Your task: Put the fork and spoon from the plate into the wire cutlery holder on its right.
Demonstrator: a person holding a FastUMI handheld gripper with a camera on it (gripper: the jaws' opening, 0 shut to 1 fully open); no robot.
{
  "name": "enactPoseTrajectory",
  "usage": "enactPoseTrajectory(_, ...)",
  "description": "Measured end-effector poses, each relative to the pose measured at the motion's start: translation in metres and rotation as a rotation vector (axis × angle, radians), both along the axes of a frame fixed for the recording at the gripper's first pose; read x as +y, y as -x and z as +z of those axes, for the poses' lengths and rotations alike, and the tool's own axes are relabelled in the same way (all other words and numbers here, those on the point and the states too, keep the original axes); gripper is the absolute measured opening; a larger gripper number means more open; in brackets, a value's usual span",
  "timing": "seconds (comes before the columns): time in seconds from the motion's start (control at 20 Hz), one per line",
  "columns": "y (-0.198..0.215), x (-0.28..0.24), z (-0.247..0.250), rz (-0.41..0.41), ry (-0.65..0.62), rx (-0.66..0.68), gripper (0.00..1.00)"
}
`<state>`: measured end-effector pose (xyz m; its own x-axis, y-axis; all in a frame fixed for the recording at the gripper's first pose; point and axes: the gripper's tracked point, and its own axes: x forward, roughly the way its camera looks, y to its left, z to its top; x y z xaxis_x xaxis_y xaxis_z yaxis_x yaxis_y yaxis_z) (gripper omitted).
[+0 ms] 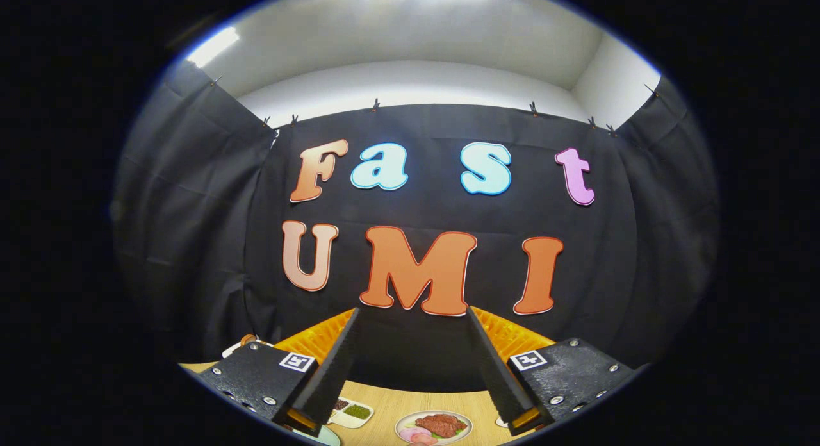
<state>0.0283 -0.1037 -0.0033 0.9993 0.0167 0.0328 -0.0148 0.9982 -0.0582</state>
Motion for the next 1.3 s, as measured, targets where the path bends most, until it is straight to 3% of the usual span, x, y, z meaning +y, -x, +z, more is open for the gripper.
enactPoseTrajectory(0.65,0.016,0.02,0.013,-0.04,0.047,-0.06,0.96)
enactPoseTrajectory(1.05,0.039,0.041,0.004,-0.112,0.01,-0.001,0.96)
enactPoseTrajectory(1.3,0.056,0.031,0.004,-0.098,0.007,0.008,0.96)
